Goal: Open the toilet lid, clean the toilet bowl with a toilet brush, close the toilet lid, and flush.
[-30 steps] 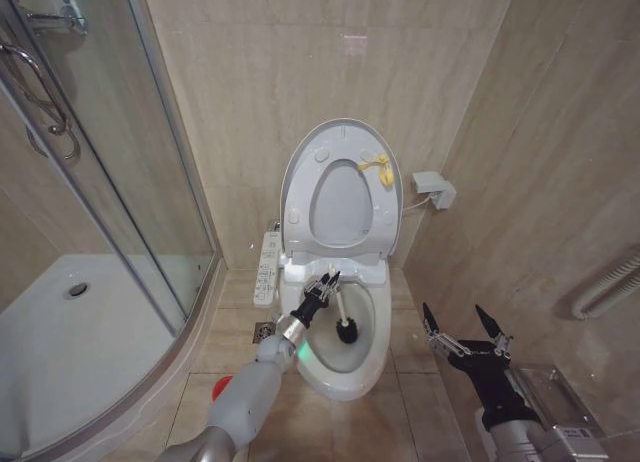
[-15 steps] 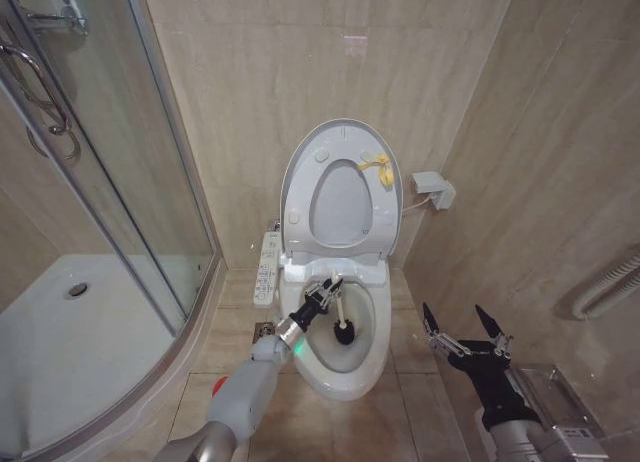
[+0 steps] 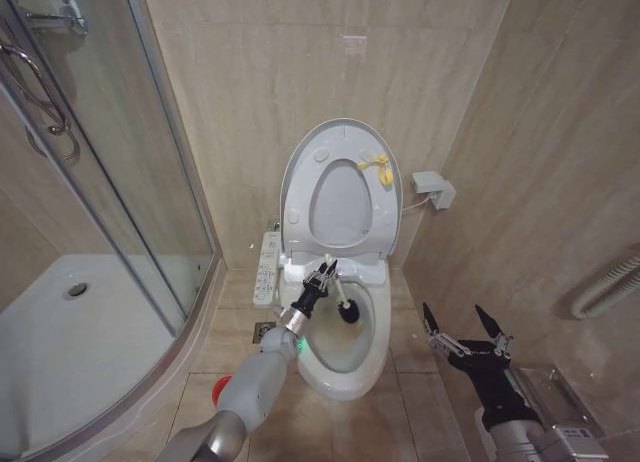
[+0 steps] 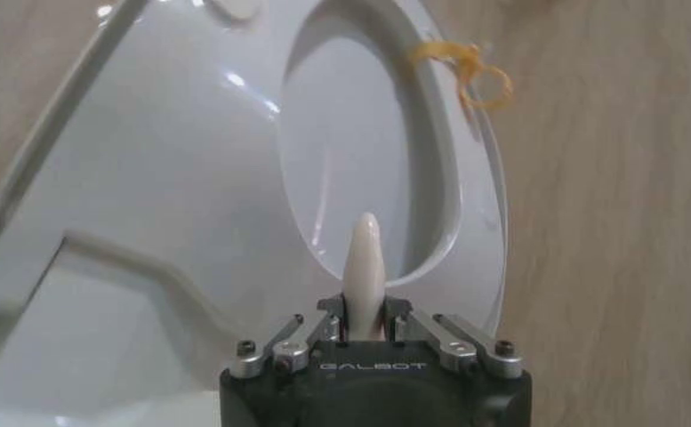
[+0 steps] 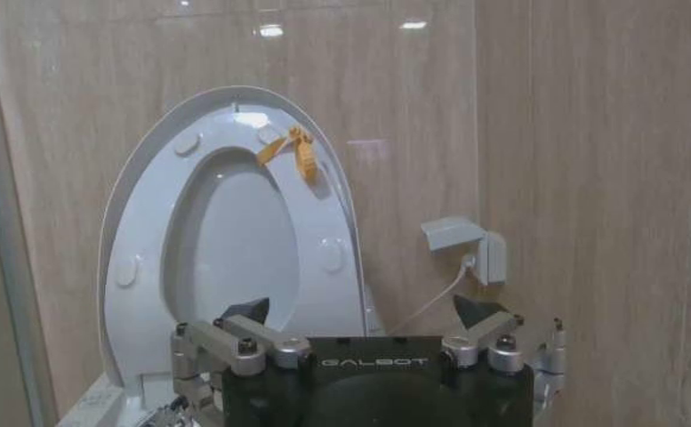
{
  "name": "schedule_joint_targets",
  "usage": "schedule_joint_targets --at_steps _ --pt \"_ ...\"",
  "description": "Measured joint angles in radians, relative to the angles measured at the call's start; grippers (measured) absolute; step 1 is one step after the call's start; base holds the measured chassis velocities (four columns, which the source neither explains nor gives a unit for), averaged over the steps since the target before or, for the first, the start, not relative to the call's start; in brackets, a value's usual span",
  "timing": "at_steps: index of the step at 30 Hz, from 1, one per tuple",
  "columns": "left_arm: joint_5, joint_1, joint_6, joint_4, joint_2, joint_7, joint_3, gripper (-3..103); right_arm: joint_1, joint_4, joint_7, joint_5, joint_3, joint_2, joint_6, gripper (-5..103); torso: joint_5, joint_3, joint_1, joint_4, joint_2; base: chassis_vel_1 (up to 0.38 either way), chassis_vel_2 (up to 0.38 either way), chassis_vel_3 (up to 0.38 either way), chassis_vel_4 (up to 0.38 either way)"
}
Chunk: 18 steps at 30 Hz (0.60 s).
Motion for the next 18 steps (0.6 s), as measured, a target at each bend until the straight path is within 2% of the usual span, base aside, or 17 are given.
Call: schedule_joint_targets --at_steps 1,4,6,7,10,12,15,18 --pt "-0.037 0.014 0.027 -0.026 0.0 -0.013 0.017 20 0.0 0.0 0.0 0.0 0.0 0.0 0.0 100 0.0 0.0 0.0 -0.0004 0.0 0.0 0.0 0.0 0.0" --pt "-0.044 0.031 0.048 -0.043 -0.003 -0.017 0.028 20 0.0 0.0 0.0 0.0 0.0 0.0 0.0 100 -0.0001 0.0 0.0 -0.0006 0.0 0.0 0.0 0.0 0.0" --pt "0.024 0.037 0.041 -0.035 0.002 -0.005 0.025 20 0.0 0.0 0.0 0.0 0.0 0.0 0.0 100 0.0 0.0 0.0 -0.0006 0.0 0.0 0.0 0.0 0.0" --pt "0.024 0.037 0.041 -0.035 0.002 -0.005 0.025 20 0.0 0.0 0.0 0.0 0.0 0.0 0.0 100 0.0 0.0 0.0 -0.0006 0.0 0.0 0.0 0.0 0.0" --pt "0.139 0.039 0.014 -0.022 0.015 0.008 0.01 20 0.0 0.0 0.0 0.0 0.0 0.0 0.0 100 0.0001 0.0 0.0 -0.0001 0.0 0.0 0.0 0.0 0.0" --pt "0.169 0.034 0.003 -0.019 0.014 0.006 -0.002 20 0.0 0.0 0.0 0.0 0.0 0.0 0.0 100 0.0 0.0 0.0 0.0 0.0 0.0 0.0 0.0 0.0" --pt "0.168 0.02 -0.008 -0.017 0.005 -0.018 -0.016 20 0.0 0.0 0.0 0.0 0.0 0.0 0.0 100 -0.0001 0.0 0.0 -0.0003 0.0 0.0 0.0 0.0 0.0" --pt "0.111 -0.013 -0.034 0.005 -0.001 -0.053 -0.027 20 0.0 0.0 0.0 0.0 0.0 0.0 0.0 100 0.0 0.0 0.0 -0.0008 0.0 0.0 0.0 0.0 0.0"
